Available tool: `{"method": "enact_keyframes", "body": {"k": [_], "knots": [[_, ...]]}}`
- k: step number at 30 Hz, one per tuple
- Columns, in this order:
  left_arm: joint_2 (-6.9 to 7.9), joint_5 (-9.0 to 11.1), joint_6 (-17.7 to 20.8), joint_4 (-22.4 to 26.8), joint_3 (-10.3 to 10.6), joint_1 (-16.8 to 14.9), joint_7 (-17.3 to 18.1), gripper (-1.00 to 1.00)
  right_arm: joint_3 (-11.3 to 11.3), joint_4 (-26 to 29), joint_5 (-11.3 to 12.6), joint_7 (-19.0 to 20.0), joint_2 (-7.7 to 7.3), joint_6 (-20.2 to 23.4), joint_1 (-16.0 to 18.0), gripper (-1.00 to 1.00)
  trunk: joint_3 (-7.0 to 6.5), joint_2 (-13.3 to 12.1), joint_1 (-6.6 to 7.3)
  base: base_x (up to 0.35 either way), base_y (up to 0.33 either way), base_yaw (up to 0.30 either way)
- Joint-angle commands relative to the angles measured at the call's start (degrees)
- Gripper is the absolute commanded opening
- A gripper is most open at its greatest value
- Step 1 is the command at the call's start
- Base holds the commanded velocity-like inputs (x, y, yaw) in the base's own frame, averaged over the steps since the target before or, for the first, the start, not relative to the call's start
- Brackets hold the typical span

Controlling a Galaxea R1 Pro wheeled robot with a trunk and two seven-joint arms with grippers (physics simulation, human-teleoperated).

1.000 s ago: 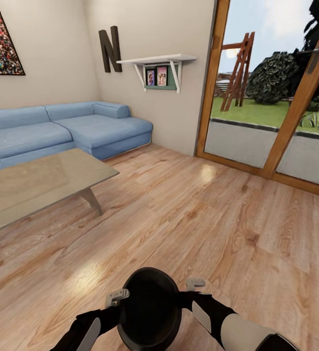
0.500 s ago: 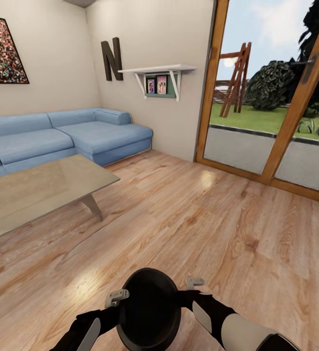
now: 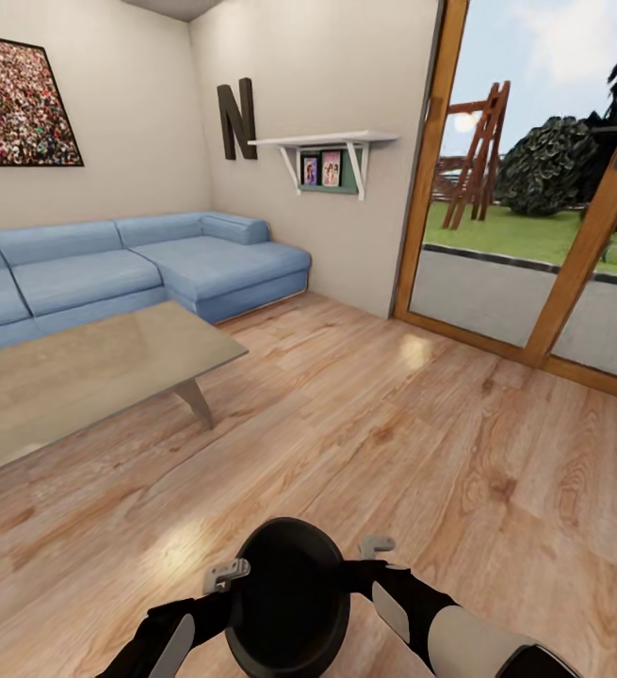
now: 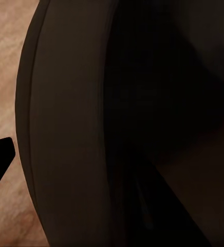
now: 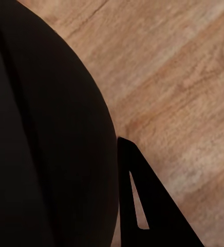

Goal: Place each of the two pumpkins and all three candles from the living room inside a cabinet in the living room (use any cabinet), then make sure every cabinet is closed, and position the cauldron so it is next to a table in the living room.

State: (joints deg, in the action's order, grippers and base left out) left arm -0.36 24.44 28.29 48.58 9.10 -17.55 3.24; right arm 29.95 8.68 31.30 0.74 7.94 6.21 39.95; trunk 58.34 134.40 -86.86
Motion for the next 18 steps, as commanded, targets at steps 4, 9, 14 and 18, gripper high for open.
{"method": "enact_keyframes", "body": {"k": [4, 9, 14, 18], "knots": [[0.01, 0.7, 0.2, 0.1, 0.0, 0.0, -0.2, -1.00, 0.0, 0.0, 0.0, 0.0, -0.03, -0.5, 0.0, -1.00, -0.68, -1.6, 0.90, 0.000, 0.000, 0.018], [0.01, 0.7, 0.2, 0.2, 0.0, 0.0, -0.2, -1.00, 0.0, 0.0, 0.0, 0.0, -0.03, -0.7, 0.0, -1.00, -1.58, -3.6, 2.00, 0.000, 0.000, 0.198], [0.07, 0.7, 0.3, 0.3, 0.0, 0.0, -0.2, -1.00, 0.0, 0.0, 0.0, 0.0, -0.03, -0.7, 0.0, -1.00, -2.12, -4.8, 2.66, 0.000, 0.000, 0.280], [0.10, 0.7, 0.3, 0.2, 0.0, 0.0, -0.2, -1.00, 0.0, 0.0, 0.0, 0.0, -0.03, -0.7, 0.0, -1.00, -2.12, -4.8, 2.66, 0.011, 0.000, 0.287]]}}
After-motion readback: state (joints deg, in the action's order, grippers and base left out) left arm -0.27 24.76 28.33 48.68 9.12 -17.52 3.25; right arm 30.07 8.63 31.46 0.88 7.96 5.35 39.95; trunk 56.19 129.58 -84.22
